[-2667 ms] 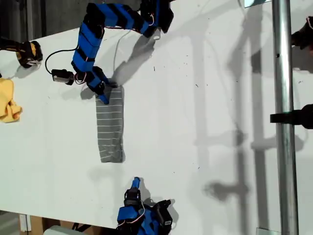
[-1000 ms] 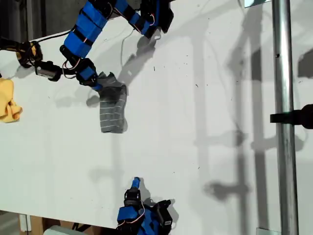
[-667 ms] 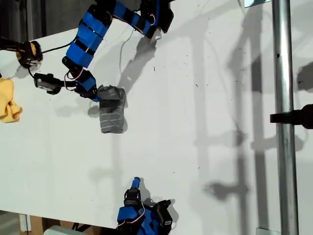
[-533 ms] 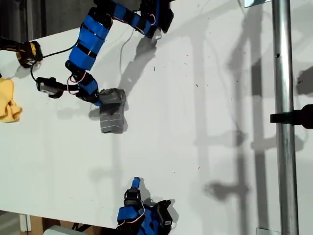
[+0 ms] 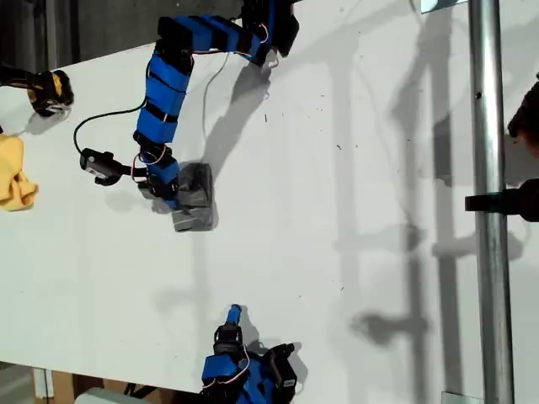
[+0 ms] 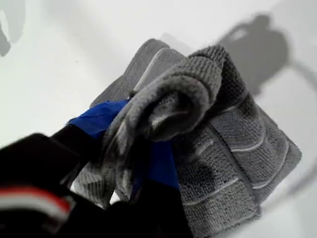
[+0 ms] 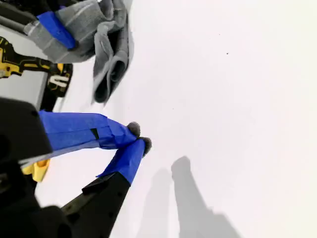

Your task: Grasp corners of a towel and fold twice.

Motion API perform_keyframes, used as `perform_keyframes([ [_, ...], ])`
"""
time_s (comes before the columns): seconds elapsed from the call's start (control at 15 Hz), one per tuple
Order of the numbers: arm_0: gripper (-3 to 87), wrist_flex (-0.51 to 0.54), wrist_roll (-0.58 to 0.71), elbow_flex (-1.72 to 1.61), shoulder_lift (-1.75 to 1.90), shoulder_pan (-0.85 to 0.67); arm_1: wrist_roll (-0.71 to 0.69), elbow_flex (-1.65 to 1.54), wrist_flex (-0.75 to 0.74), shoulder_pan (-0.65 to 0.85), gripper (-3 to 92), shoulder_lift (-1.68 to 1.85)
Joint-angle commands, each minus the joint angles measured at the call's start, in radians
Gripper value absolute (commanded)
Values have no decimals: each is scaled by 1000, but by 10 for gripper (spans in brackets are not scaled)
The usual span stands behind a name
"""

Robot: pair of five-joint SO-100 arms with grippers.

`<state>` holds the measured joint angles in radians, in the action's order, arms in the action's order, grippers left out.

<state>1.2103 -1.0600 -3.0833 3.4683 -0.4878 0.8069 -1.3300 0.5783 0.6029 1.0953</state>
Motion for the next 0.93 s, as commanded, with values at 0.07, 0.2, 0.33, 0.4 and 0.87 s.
perform_keyframes([
  [0.07, -15, 3, -11, 2, 8, 2, 14, 147, -41, 0, 314, -54],
  [0.2, -15, -3, -9, 0, 8, -2, 6, 210, -12, -2, 446, -41],
  [0.33, -15, -3, -8, 0, 8, -3, -8, 244, 25, 5, 497, 28],
  [0.4, -15, -3, -8, 0, 8, -3, -15, 238, 48, 14, 496, 81],
  [0.87, -15, -18, -161, 0, 8, 25, 9, -290, 574, 130, -2, 828],
])
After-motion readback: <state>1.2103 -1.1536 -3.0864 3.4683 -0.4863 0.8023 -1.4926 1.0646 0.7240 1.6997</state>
